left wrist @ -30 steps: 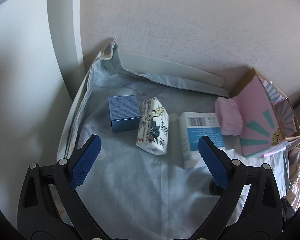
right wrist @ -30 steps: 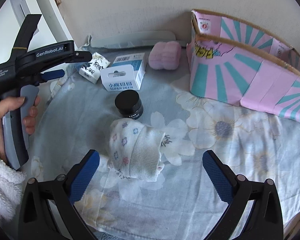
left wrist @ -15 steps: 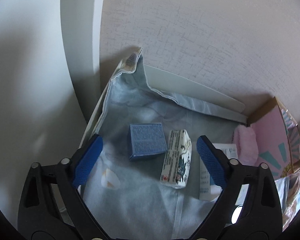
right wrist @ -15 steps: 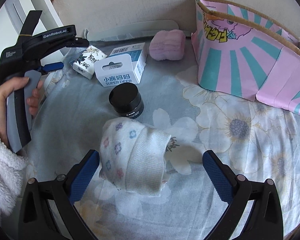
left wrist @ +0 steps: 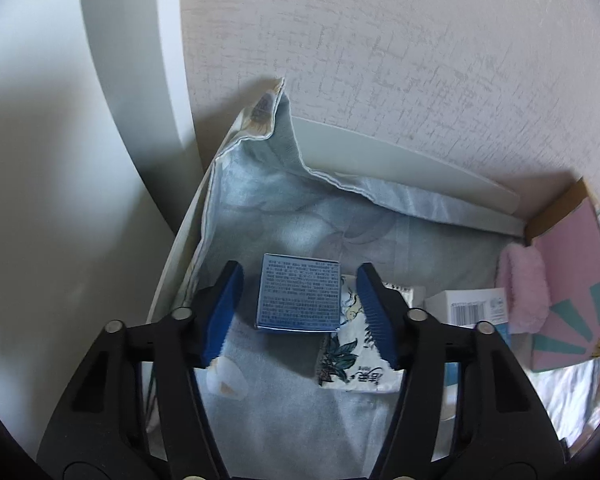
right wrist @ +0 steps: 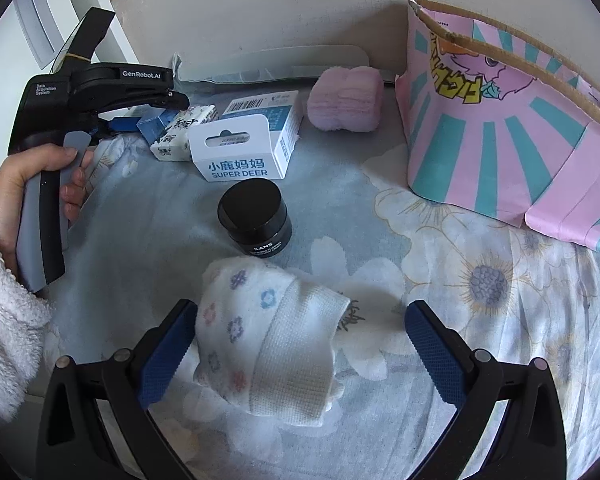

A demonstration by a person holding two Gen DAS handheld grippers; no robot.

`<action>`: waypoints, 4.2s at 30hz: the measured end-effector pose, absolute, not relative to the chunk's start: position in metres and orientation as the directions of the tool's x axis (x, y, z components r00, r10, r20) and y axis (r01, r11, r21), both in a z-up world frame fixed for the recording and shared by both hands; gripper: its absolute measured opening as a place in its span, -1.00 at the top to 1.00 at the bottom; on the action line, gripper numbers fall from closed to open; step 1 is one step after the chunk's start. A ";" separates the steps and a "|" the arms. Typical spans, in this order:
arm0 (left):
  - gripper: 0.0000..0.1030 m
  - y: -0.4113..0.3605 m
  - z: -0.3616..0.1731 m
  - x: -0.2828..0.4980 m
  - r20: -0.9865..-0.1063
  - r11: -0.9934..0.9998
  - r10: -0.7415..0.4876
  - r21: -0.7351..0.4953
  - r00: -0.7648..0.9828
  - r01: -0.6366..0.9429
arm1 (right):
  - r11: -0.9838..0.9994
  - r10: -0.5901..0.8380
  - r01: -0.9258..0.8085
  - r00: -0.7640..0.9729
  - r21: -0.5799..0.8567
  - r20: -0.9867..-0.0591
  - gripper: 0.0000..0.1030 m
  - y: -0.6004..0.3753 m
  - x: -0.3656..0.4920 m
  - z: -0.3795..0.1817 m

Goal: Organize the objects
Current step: 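Grasp the blue cube box with the left gripper while the right gripper grasps the white sock, then carry the blue cube box and white sock over the cardboard box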

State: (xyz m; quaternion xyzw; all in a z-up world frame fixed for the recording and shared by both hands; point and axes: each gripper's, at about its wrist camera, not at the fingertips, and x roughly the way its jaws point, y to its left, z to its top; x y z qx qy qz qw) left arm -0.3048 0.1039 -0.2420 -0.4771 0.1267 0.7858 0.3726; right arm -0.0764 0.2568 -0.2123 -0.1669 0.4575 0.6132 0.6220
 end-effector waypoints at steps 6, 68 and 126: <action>0.04 0.098 -0.244 -0.300 -0.836 -0.670 0.467 -0.122 -0.288 -0.732 | 0.171 0.611 -0.927 -0.167 0.335 -0.774 -0.99 0.258 -0.077 -0.213; 0.32 0.111 -0.035 -0.093 -0.682 -0.431 0.707 -0.205 -0.187 -0.879 | 0.203 0.753 -0.947 -0.011 0.248 -0.658 0.17 0.178 0.105 -0.040; 0.32 0.342 -0.163 -0.051 -0.904 -0.318 0.420 -0.224 0.075 -0.921 | 0.167 0.370 -0.941 -0.218 0.295 -0.903 0.17 0.331 0.261 -0.155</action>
